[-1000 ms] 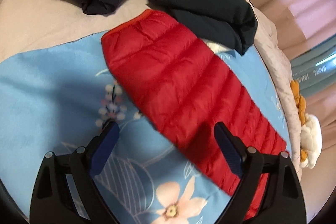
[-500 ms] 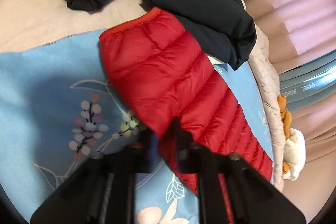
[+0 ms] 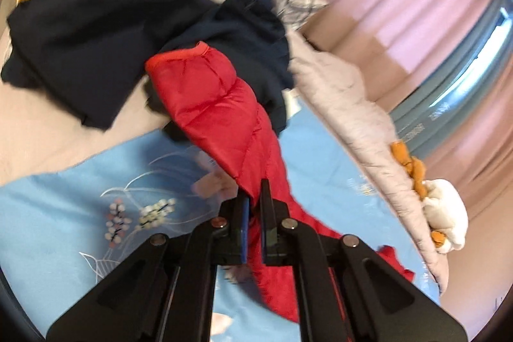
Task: Fold large clothes
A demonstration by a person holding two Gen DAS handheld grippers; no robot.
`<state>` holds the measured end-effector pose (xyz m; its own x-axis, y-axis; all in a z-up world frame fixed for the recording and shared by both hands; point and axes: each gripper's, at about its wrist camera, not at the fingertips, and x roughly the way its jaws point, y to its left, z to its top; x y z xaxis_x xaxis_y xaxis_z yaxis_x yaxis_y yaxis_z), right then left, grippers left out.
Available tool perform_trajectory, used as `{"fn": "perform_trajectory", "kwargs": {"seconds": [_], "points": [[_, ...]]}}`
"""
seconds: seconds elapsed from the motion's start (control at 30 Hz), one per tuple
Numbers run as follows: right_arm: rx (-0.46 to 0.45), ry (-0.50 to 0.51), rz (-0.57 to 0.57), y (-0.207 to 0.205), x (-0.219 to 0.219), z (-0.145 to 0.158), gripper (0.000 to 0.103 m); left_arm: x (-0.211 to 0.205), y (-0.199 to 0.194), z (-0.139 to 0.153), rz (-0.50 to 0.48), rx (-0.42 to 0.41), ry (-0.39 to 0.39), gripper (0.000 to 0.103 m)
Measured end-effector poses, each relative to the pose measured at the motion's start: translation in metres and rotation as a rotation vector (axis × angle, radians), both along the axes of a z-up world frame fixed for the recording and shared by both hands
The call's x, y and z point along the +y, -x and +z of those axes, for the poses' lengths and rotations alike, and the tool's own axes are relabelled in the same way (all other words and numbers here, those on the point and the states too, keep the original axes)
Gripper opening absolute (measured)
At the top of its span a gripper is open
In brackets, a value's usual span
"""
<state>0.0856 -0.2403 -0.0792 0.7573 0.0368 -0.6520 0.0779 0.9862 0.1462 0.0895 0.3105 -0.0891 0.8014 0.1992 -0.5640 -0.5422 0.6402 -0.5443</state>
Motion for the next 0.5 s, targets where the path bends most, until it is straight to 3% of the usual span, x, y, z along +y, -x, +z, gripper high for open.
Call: {"fn": "perform_trajectory", "kwargs": {"seconds": [0.5], "points": [[-0.045, -0.019, -0.023, 0.018, -0.024, 0.010, 0.102, -0.071, 0.000, 0.070, -0.140, -0.106, -0.135, 0.004]]}}
